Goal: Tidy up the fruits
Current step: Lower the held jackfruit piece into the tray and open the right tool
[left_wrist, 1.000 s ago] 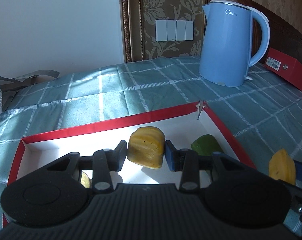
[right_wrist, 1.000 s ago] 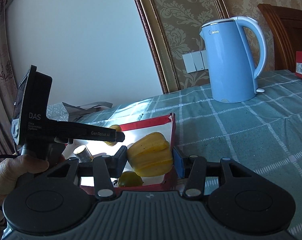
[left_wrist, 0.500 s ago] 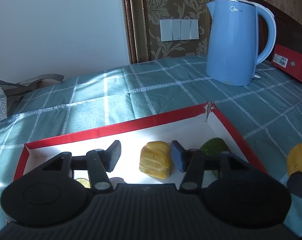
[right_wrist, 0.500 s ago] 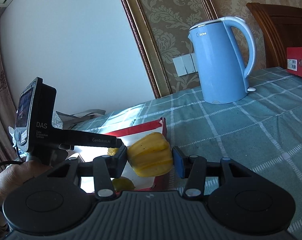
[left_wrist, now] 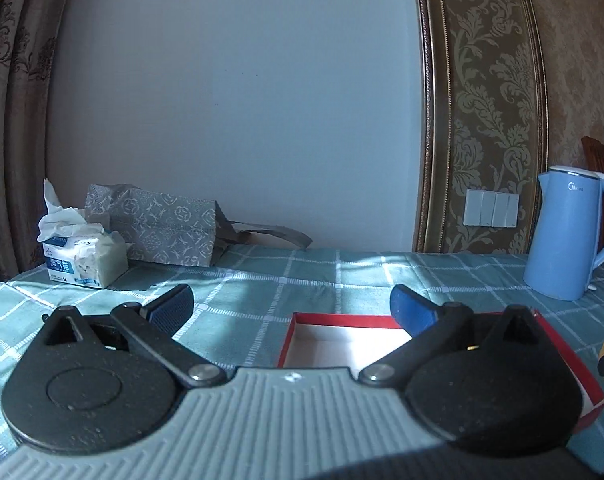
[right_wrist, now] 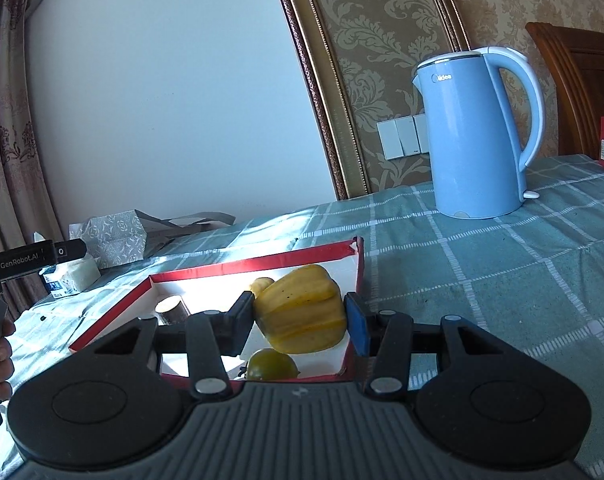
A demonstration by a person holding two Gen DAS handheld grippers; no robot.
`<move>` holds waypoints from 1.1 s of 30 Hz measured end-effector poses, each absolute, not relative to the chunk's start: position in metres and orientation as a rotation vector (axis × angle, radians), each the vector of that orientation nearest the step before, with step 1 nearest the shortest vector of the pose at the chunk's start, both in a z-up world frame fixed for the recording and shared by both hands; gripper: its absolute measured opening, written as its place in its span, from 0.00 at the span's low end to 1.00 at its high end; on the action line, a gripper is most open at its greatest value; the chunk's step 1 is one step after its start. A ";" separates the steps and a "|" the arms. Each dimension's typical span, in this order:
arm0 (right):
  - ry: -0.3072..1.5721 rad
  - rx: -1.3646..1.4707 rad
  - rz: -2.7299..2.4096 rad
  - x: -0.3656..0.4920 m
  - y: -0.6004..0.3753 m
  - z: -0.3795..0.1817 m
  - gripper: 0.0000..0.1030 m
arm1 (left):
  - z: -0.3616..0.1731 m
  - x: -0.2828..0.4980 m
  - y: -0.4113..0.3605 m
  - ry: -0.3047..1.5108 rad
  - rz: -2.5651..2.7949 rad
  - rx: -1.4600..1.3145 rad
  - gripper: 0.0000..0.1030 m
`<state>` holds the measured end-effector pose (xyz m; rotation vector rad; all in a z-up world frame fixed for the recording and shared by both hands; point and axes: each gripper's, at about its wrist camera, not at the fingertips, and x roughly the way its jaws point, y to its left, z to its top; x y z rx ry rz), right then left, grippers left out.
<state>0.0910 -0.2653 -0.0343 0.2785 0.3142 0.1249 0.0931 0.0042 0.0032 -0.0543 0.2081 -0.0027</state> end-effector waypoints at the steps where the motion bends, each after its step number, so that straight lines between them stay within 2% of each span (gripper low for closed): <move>1: 0.313 0.278 0.137 0.092 -0.262 -0.032 0.47 | 0.002 0.094 0.011 0.208 0.007 -0.073 1.00; 10: 0.442 0.088 0.128 0.140 -0.199 -0.012 0.47 | -0.008 0.097 0.054 0.225 0.106 -0.170 1.00; 29: 0.547 0.019 0.100 0.180 -0.182 -0.048 0.48 | -0.015 0.100 0.047 0.246 0.130 -0.118 1.00; 32: 0.543 0.019 0.104 0.180 -0.180 -0.048 0.57 | -0.015 0.100 0.045 0.247 0.124 -0.114 1.00; 33: 0.535 0.020 0.102 0.179 -0.180 -0.046 0.65 | -0.015 0.100 0.045 0.245 0.122 -0.112 1.00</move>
